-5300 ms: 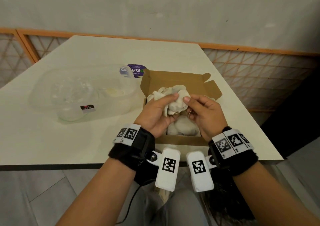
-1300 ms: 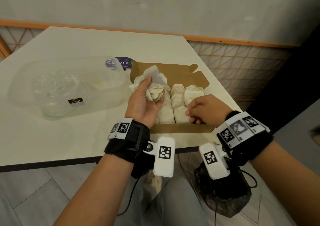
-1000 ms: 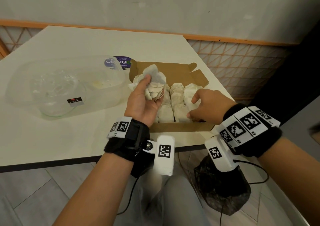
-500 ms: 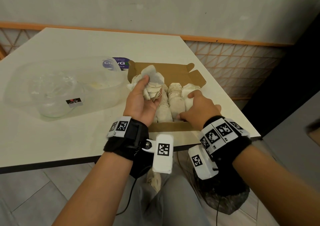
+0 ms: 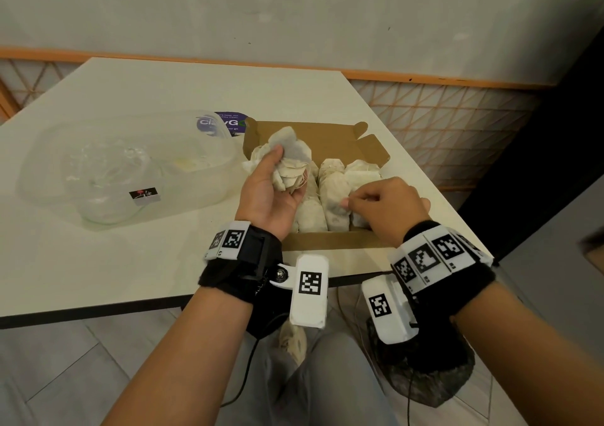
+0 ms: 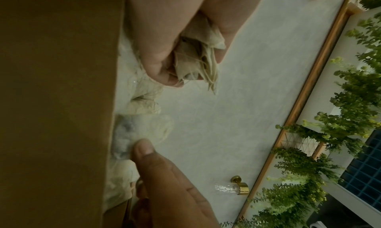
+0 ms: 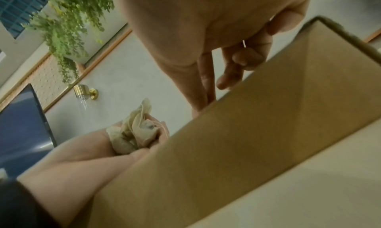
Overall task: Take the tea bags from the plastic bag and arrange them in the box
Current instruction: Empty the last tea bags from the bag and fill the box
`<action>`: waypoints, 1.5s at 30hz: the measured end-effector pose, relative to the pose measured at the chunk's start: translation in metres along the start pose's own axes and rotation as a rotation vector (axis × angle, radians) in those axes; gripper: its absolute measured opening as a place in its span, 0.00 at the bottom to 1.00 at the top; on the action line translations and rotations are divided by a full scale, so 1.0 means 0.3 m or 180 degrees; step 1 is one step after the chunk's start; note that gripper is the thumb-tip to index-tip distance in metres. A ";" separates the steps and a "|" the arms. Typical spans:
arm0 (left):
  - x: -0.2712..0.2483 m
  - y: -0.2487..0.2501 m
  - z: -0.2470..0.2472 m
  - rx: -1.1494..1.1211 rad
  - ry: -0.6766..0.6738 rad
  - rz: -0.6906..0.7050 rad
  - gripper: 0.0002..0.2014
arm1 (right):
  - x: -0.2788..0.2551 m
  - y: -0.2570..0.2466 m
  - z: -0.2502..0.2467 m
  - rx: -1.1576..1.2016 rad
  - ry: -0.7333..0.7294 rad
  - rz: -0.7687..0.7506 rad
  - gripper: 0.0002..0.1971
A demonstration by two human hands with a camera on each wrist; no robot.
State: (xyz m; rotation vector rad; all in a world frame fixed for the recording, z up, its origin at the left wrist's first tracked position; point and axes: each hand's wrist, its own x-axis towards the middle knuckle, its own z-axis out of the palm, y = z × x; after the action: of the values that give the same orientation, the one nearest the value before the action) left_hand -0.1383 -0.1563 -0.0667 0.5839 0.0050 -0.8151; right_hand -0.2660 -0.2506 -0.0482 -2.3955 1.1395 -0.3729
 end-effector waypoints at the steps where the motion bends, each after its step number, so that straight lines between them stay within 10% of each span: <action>1: 0.000 0.000 0.000 0.0011 0.0003 -0.0001 0.03 | -0.002 0.003 -0.012 0.0027 0.0023 -0.0012 0.10; 9: 0.007 -0.003 -0.005 0.0043 -0.0039 0.0010 0.03 | -0.005 0.010 -0.018 -0.0672 -0.0613 0.0042 0.09; 14: 0.010 -0.003 -0.006 0.0028 -0.0054 0.0024 0.03 | -0.031 -0.013 -0.015 -0.0992 0.0002 -0.0251 0.08; 22: 0.009 -0.002 -0.007 0.0018 -0.0100 -0.0050 0.03 | -0.056 0.025 0.042 -0.0957 -0.0221 -0.0754 0.29; 30: 0.019 -0.006 -0.012 0.0433 -0.0418 -0.0241 0.12 | -0.018 -0.034 0.009 0.1693 0.0062 -0.0678 0.12; 37: 0.012 -0.004 -0.007 0.0435 -0.0469 -0.0200 0.09 | 0.078 -0.130 -0.018 0.2454 -0.0361 -0.0327 0.06; 45: 0.017 -0.008 -0.010 0.0333 -0.0332 -0.0081 0.08 | 0.194 -0.190 -0.210 0.0756 -0.0929 -0.1107 0.05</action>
State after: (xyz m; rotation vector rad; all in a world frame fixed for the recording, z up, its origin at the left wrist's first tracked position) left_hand -0.1358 -0.1597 -0.0716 0.6404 -0.1264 -0.8735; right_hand -0.2192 -0.2827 0.0377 -2.3347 0.5202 -0.2411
